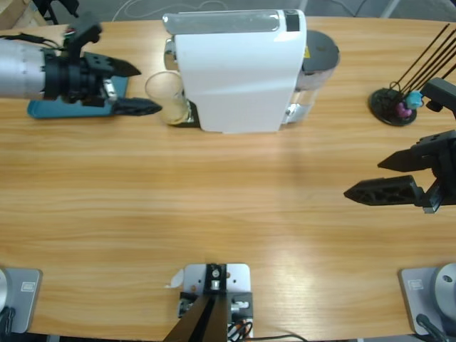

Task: Pour coffee

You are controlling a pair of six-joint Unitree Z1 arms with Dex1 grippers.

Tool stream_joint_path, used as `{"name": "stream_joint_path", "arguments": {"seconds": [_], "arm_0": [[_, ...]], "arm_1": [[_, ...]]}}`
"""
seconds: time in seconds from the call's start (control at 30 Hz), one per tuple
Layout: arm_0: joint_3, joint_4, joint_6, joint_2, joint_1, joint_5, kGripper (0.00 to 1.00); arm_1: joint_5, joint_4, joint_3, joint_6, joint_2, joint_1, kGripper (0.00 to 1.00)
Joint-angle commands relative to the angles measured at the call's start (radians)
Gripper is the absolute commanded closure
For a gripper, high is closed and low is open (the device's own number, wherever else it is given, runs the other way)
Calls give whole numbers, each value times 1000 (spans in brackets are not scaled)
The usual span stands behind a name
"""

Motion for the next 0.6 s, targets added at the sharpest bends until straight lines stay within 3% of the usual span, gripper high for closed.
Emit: {"name": "stream_joint_path", "arguments": {"seconds": [0.03,0.07,0.13,0.2,0.23,0.27,0.3,0.6], "arm_0": [[47,132,-168,-164,23,169,0],[50,156,-204,-183,21,176,0],[65,189,-285,-237,5,226,0],[72,239,-347,-296,-11,266,0],[74,267,-350,-320,-18,263,0],[73,298,-351,-337,-32,244,0],[66,325,-349,-347,-42,229,0],[-43,399,-324,-399,-58,230,0]], "arm_1": [[-11,-20,7,22,-3,-17,139],[-26,-26,6,37,-12,-17,206],[-55,-24,-16,72,-33,-16,482],[-53,45,-99,137,-34,-16,545],[-47,104,-181,138,-19,-17,649],[-44,155,-271,130,5,-17,917],[-49,186,-359,103,31,-16,1000],[-48,419,-983,29,377,-28,1000]]}}
